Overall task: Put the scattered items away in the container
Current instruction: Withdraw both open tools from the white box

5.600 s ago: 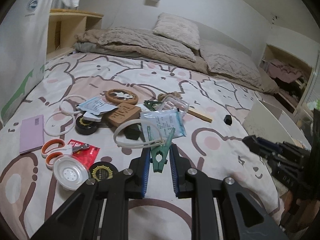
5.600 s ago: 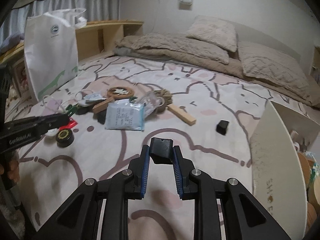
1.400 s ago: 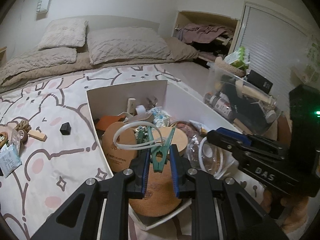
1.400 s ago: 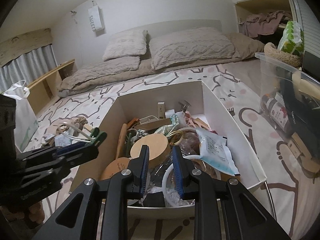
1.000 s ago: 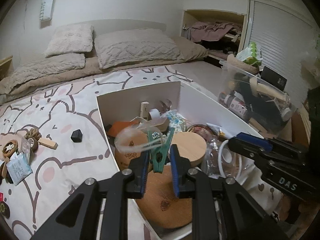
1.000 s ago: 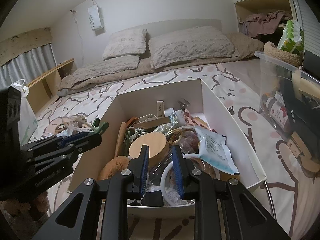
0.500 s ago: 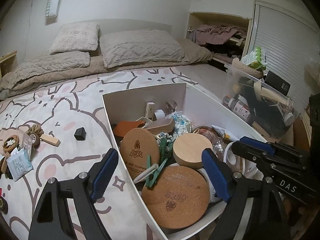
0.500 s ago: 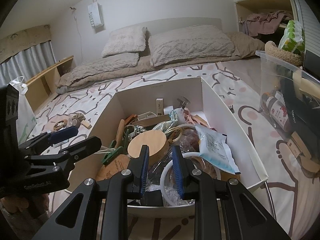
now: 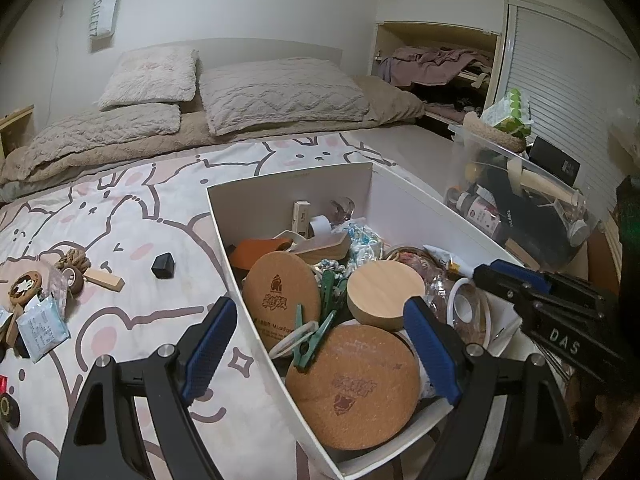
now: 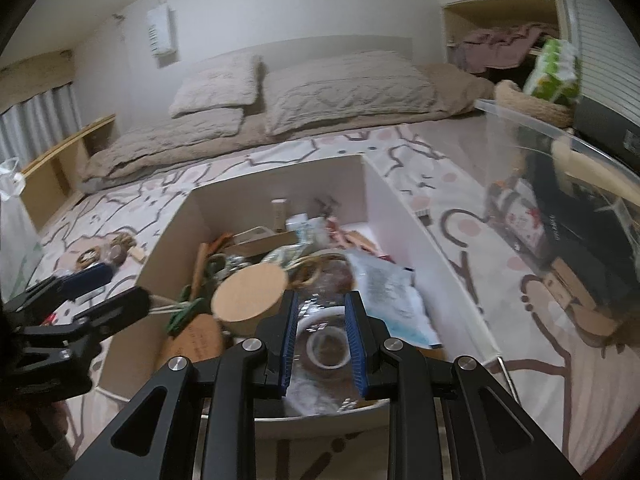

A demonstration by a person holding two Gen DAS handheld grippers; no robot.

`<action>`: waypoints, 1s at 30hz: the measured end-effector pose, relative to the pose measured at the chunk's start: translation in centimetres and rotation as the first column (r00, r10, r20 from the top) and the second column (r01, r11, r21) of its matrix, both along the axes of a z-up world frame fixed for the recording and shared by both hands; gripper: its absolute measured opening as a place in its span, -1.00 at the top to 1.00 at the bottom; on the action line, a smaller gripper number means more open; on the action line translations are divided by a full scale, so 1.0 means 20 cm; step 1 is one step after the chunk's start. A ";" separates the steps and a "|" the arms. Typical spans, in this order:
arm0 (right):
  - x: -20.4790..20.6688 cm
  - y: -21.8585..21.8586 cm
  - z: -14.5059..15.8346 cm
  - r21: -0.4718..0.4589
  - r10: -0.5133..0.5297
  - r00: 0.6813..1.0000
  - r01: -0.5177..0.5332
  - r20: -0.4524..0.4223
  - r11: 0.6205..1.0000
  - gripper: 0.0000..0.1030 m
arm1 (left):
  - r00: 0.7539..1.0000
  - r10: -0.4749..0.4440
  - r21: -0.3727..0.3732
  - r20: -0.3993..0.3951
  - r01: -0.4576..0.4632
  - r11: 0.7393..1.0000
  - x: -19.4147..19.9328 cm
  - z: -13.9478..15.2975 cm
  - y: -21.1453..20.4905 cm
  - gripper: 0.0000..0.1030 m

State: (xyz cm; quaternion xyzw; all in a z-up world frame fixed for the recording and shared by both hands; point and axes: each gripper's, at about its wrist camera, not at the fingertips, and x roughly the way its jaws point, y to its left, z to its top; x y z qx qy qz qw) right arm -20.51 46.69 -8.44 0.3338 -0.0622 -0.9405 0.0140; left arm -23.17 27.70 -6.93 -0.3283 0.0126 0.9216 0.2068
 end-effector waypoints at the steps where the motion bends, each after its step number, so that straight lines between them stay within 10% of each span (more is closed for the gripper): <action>1: 0.00 0.01 0.00 -0.006 -0.012 1.000 0.012 -0.002 1.000 0.11 | 1.000 0.004 0.000 0.000 -0.004 1.000 0.00 0.00 0.00 -0.67; 3: 0.01 0.03 0.01 0.000 -0.049 0.999 0.049 -0.013 0.999 -1.00 | 1.000 0.011 0.003 0.000 -0.011 1.000 0.00 0.00 -0.01 -0.67; 10: -0.01 0.04 0.02 0.016 -0.088 0.995 0.088 -0.046 0.996 -1.00 | 0.999 0.038 -0.002 0.003 -0.038 0.999 -0.02 -0.02 -0.04 -1.00; 30: 0.00 0.01 0.02 0.043 -0.084 0.996 0.085 -0.035 0.995 -1.00 | 0.996 0.083 -0.011 0.011 -0.083 0.996 -0.04 -0.02 -0.08 -1.00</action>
